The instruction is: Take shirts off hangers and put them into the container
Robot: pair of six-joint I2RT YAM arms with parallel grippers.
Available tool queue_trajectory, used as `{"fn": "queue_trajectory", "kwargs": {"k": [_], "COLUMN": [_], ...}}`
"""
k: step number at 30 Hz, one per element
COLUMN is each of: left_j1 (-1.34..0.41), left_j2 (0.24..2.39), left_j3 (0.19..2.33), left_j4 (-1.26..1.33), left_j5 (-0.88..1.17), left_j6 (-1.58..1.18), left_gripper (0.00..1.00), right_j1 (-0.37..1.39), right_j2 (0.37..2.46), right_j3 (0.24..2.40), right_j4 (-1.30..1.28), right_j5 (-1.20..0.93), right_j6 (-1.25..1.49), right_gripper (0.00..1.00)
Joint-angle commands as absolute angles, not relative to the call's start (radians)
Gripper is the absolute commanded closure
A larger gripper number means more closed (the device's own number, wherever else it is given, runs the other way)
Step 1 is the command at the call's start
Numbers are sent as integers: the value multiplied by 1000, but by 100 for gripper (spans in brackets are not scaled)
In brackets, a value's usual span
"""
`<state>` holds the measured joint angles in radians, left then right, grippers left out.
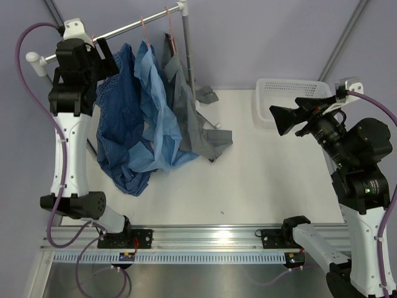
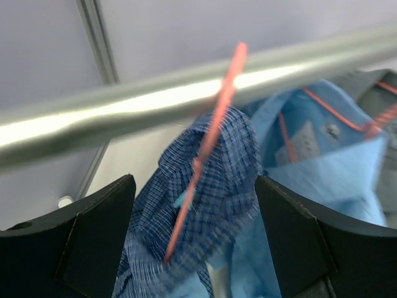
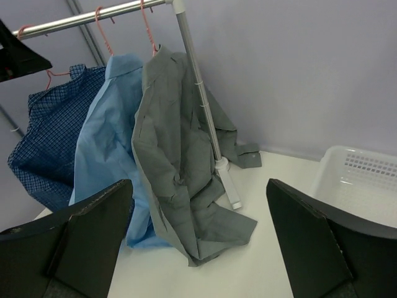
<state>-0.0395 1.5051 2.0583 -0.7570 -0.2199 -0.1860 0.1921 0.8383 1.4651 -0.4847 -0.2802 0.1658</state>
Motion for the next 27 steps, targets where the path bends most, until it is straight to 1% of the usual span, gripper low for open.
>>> {"fn": "queue_trajectory", "kwargs": {"k": [1, 2, 4, 7, 8, 11, 12, 14, 15, 18, 19, 21, 22, 23, 27], "left_j1": [0, -2, 0, -2, -2, -2, -2, 0, 0, -2, -2, -2, 0, 0, 0], "left_j2": [1551, 1560, 1569, 1569, 1569, 1557, 1552, 1534, 1529, 1519, 1516, 1505, 1500, 1496, 1476], "left_j3": [2125, 2123, 2097, 2062, 2040, 1996, 1987, 1970, 1956, 1941, 1940, 1965, 1980, 1997, 2083], "left_j4": [-730, -730, -730, -730, -730, -730, -730, -732, -730, -730, -730, -730, -732, -730, -730], "left_j5": [-245, -256, -261, -246, -226, -166, -158, -140, -135, -114, -109, -84, -78, -63, -34], "left_j6": [-155, -137, -114, -87, -84, -93, -97, -107, -109, -115, -118, -123, -123, -120, -113], "left_gripper": [18, 21, 21, 25, 30, 40, 47, 53, 59, 70, 79, 89, 96, 100, 100], "right_j1": [199, 201, 199, 199, 199, 199, 199, 199, 199, 199, 199, 199, 199, 199, 199], "right_j2": [827, 821, 812, 799, 795, 793, 795, 793, 795, 790, 790, 790, 792, 790, 788], "right_j3": [1453, 1448, 1434, 1417, 1413, 1397, 1391, 1387, 1384, 1373, 1371, 1368, 1370, 1370, 1364], "right_j4": [-517, -518, -523, -522, -522, -520, -520, -519, -514, -508, -506, -508, -506, -506, -506], "right_j5": [-364, -362, -353, -350, -347, -339, -337, -341, -344, -348, -350, -351, -357, -359, -368], "right_j6": [183, 180, 175, 169, 166, 160, 160, 160, 160, 163, 163, 167, 169, 170, 170], "right_gripper": [1, 1, 1, 1, 1, 0, 1, 1, 1, 0, 1, 1, 0, 0, 1]}}
